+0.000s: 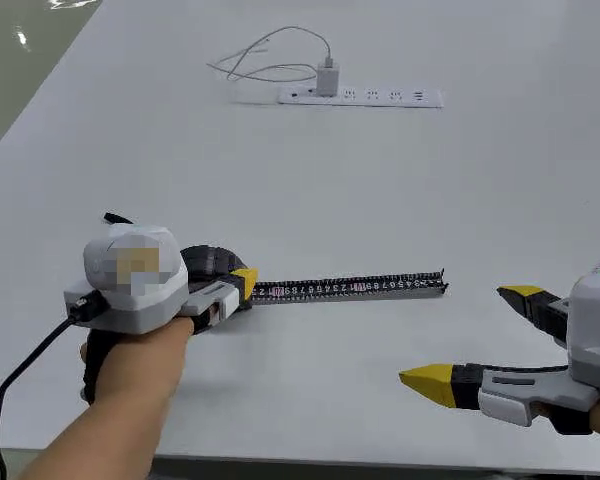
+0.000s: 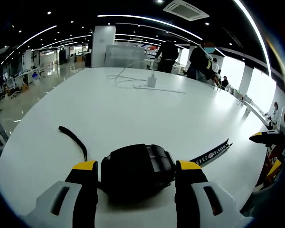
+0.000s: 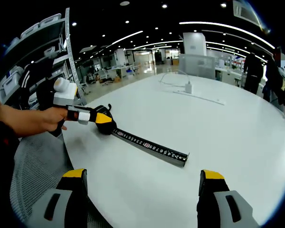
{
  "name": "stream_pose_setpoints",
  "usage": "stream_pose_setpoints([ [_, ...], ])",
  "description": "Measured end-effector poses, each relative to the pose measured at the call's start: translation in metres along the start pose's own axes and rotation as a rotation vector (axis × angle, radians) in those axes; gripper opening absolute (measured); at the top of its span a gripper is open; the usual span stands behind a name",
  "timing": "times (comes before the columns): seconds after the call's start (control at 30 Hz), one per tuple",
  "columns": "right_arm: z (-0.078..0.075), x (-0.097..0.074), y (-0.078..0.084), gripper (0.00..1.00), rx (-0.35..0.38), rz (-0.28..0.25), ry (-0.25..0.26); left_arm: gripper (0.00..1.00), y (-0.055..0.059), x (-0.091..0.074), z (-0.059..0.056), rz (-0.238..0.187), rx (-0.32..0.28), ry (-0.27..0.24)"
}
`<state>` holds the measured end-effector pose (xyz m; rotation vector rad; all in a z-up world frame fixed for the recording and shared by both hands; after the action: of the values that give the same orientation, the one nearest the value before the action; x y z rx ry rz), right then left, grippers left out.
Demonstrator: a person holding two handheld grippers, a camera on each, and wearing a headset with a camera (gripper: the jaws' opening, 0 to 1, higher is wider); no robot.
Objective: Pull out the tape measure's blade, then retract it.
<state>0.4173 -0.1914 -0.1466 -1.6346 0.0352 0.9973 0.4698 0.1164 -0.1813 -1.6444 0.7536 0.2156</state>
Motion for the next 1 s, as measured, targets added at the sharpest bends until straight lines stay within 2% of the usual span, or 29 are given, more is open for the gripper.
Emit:
stream_pose_setpoints([
  [0.07, 0.000, 0.000, 0.000, 0.97, -0.001, 0.001, -0.001, 0.59, 0.000, 0.000, -0.002, 0.001, 0.001, -0.004],
  [0.63, -0.004, 0.005, 0.003, 0.93, -0.001, 0.008, -0.011, 0.58, -0.001, 0.001, -0.001, 0.003, 0.006, -0.004],
  [0.83, -0.012, 0.009, 0.004, 0.92, -0.013, 0.017, -0.007, 0.57, -0.001, 0.001, -0.002, 0.000, 0.010, -0.003],
  [1.0, -0.025, 0.018, 0.005, 0.83, -0.033, 0.026, -0.015, 0.57, 0.000, 0.000, -0.002, -0.001, 0.011, -0.003],
])
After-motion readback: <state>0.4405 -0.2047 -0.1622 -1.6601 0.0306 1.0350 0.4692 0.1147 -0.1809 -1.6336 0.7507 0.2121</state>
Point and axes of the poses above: the centre of the closed fingertips' face, and the gripper's own axes: x roughly forward along the fingers, z roughly to its left, y roughly out of its underside, the point moved 8 cm from there along -x, roughly backward along the fingers, and after that the axes turned 11 degrees about y, right-handed, at the moved point
